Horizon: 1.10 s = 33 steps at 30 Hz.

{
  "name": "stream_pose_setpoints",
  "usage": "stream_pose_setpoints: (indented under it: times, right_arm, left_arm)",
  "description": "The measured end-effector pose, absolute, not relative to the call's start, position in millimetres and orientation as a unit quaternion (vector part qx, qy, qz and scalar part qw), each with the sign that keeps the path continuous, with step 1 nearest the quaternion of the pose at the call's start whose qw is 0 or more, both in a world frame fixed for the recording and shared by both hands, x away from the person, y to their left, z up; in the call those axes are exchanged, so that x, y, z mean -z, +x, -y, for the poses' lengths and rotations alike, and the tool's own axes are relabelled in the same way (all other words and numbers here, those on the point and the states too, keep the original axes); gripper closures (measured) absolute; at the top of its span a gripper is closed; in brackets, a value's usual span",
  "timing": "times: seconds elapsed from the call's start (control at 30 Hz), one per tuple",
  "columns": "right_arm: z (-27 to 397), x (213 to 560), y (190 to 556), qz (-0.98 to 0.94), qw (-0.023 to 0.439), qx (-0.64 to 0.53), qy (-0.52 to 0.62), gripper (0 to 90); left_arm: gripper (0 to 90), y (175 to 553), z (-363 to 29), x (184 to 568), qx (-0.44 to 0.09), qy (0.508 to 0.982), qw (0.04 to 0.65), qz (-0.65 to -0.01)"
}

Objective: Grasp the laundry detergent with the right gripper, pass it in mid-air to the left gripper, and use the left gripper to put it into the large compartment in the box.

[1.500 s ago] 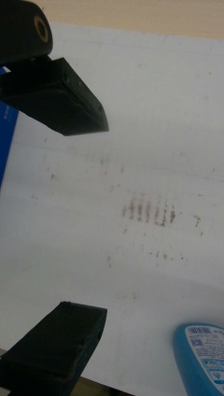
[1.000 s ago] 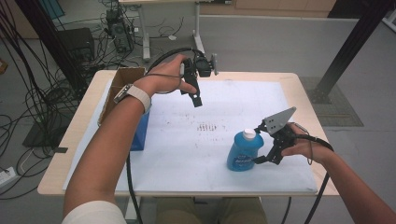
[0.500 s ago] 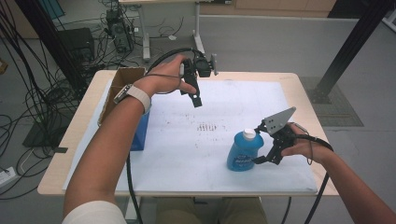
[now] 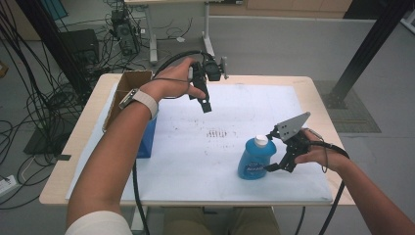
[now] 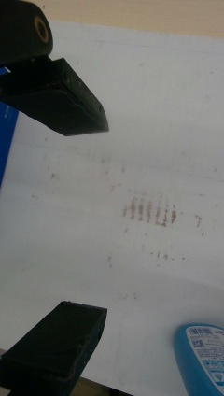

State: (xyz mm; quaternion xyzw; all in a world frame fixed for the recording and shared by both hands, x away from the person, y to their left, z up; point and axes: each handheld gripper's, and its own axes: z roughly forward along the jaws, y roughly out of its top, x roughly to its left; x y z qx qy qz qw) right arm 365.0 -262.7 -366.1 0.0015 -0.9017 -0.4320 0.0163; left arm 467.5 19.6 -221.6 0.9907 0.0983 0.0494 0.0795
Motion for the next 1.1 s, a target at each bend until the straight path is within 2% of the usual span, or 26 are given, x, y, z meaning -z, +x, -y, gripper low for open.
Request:
stream_pose_setpoints:
  times: [1.1]
  right_arm:
    - [261.2, 368.1, 364.6, 0.898, 0.014, 0.440, 0.003, 5.5]
  left_arm:
    - [10.5, 468.2, -20.1, 223.0, -0.050, 0.990, 0.081, -0.099]
